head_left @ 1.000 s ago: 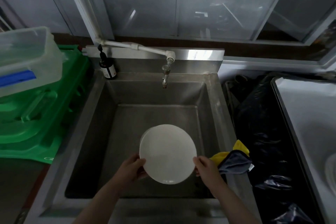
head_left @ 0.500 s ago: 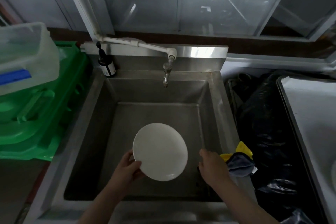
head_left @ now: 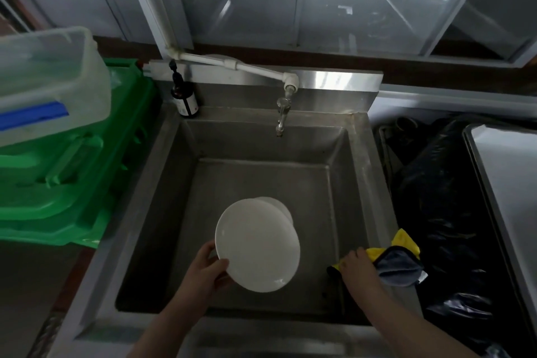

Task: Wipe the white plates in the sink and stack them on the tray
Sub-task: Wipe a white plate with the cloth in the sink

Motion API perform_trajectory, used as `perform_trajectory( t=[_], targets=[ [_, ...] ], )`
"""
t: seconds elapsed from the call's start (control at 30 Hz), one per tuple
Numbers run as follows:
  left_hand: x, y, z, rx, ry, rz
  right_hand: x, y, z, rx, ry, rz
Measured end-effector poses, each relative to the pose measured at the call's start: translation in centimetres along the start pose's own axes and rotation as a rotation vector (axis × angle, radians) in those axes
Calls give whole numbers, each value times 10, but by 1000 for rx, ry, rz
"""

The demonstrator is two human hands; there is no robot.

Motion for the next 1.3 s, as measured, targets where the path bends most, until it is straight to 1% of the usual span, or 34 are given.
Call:
perform_trajectory(
  t=[0.2,0.3,0.37,0.57,0.83,0.93,1.17,1.3],
  targets=[
    [1,-8,-5,-22,-3,-2,4,-4,-1,5,-26,15],
    [4,-9,-4,-20,-5,-16,10,-15,4,-71,-37,36],
    [8,-8,-2,-31,-4,-32,16,-24,11,-154,-11,68],
    [17,-4,1,-57,23,-65,43,-52,37,-408,89,250],
    [21,9,4,-111,37,-112,92,-77,74,-777,252,560],
    [22,15,6,-137,47,-121,112,-90,84,-880,297,643],
    [39,46,17,-143,75,-206,152,-110,102,-1133,258,823],
    [51,68,20,-120,91,-258,155,-108,104,-1133,220,840]
  ],
)
Point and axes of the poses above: each hand's wrist, its own x-axis away from the middle knuckle, its own y-axis out of the palm, z = x × y, the point moved 2 cm from there along -x, towards the middle knuckle, and after that the axes turned 1 degree about z, right-handed, at the moved point
